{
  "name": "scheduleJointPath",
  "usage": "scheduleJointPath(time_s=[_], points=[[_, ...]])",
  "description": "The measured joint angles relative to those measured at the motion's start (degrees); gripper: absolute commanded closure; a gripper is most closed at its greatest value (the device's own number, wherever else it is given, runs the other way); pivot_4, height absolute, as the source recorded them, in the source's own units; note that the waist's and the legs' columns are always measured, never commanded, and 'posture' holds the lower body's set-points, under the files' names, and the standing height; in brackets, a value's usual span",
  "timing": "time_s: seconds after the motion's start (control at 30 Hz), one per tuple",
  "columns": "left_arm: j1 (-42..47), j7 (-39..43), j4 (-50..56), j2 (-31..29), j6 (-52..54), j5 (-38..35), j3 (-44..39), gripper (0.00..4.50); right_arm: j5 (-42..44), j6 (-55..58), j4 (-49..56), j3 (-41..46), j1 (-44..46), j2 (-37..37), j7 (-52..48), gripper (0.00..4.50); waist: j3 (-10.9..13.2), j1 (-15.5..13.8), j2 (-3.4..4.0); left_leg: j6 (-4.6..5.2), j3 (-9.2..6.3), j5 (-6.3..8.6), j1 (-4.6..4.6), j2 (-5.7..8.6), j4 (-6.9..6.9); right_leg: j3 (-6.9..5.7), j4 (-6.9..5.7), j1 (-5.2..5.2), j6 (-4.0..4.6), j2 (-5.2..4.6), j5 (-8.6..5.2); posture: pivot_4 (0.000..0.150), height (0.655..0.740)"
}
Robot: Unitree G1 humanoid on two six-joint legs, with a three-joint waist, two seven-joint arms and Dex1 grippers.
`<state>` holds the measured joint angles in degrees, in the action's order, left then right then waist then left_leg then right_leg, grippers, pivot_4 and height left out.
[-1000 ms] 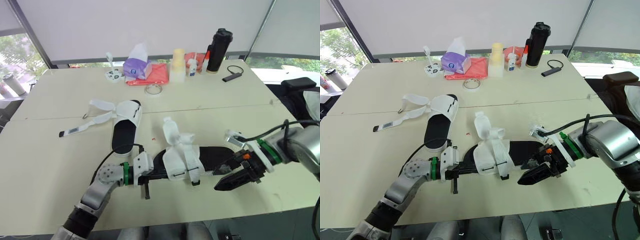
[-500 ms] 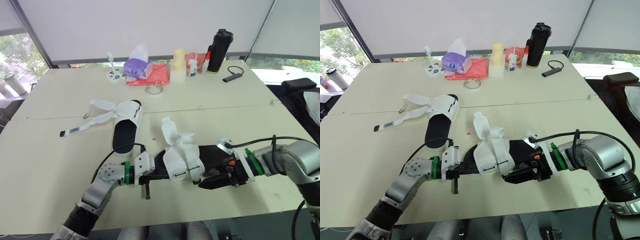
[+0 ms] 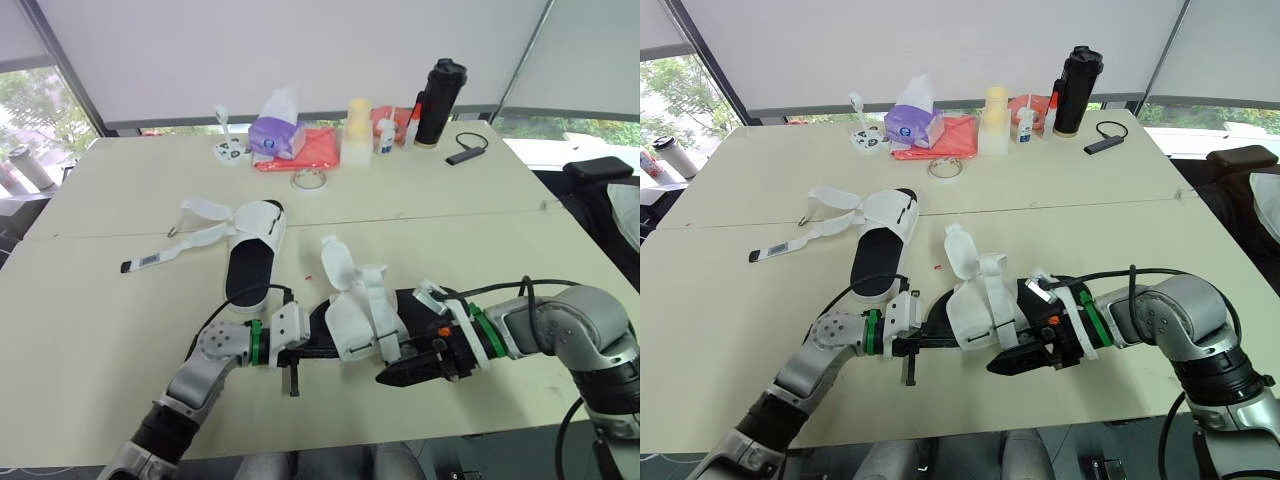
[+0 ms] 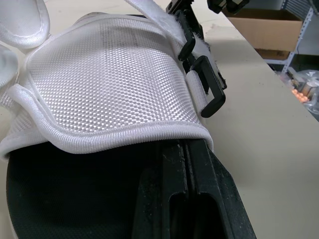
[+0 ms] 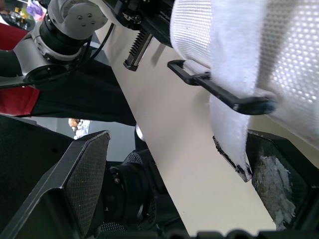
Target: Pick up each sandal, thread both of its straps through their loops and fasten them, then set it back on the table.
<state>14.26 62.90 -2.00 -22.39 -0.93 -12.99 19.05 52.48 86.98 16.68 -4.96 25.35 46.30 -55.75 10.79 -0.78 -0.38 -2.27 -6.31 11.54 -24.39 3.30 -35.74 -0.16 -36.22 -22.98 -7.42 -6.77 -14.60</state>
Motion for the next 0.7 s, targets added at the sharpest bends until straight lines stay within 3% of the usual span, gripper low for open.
scheduleJointPath(time_s=[0.13, 0.23, 0.27, 0.43, 0.7], points=[[0.1, 0.2, -0.3, 0.0, -0.5, 0.0, 0.0, 4.50, 0.7, 0.2, 0.0, 0.5, 0.0, -0.3, 1.1, 2.61, 0.0, 0.0, 0.00, 0.00, 0.00, 0.00, 0.00, 0.00, 0.00, 0.00, 0.00, 0.00, 0.00, 0.00, 0.00, 0.150, 0.7400], [0.1, 0.2, -0.4, 0.0, -0.6, 0.0, 0.0, 4.50, 0.7, 0.2, 0.0, 0.7, 0.0, -0.3, 1.7, 4.19, 0.0, 0.0, 0.00, 0.00, 0.00, 0.00, 0.00, 0.00, 0.00, 0.00, 0.00, 0.00, 0.00, 0.00, 0.00, 0.150, 0.7400], [0.1, 0.2, -0.4, 0.0, -0.6, 0.0, 0.0, 4.50, 0.7, 0.2, 0.0, 0.7, 0.0, -0.3, 2.0, 4.35, 0.0, 0.0, 0.00, 0.00, 0.00, 0.00, 0.00, -0.01, 0.00, 0.00, 0.00, 0.00, 0.00, 0.00, 0.00, 0.150, 0.7400], [0.1, 0.3, -0.4, 0.0, -0.6, 0.0, 0.1, 4.50, 1.3, 0.0, 2.1, 0.6, -1.1, 1.6, 1.7, 4.35, 0.0, 0.0, 0.00, 0.00, -0.01, 0.00, -0.01, -0.01, 0.01, 0.00, 0.00, -0.01, 0.00, 0.00, 0.00, 0.150, 0.7400], [0.7, 0.2, -0.9, 0.1, -0.7, 0.0, 0.3, 4.50, 4.9, -3.1, 14.3, 0.4, -6.4, 13.7, -5.6, 4.35, 0.0, -0.1, 0.01, 0.01, -0.01, 0.02, -0.01, -0.05, -0.01, -0.04, 0.08, 0.06, 0.00, -0.01, -0.03, 0.150, 0.7400]])
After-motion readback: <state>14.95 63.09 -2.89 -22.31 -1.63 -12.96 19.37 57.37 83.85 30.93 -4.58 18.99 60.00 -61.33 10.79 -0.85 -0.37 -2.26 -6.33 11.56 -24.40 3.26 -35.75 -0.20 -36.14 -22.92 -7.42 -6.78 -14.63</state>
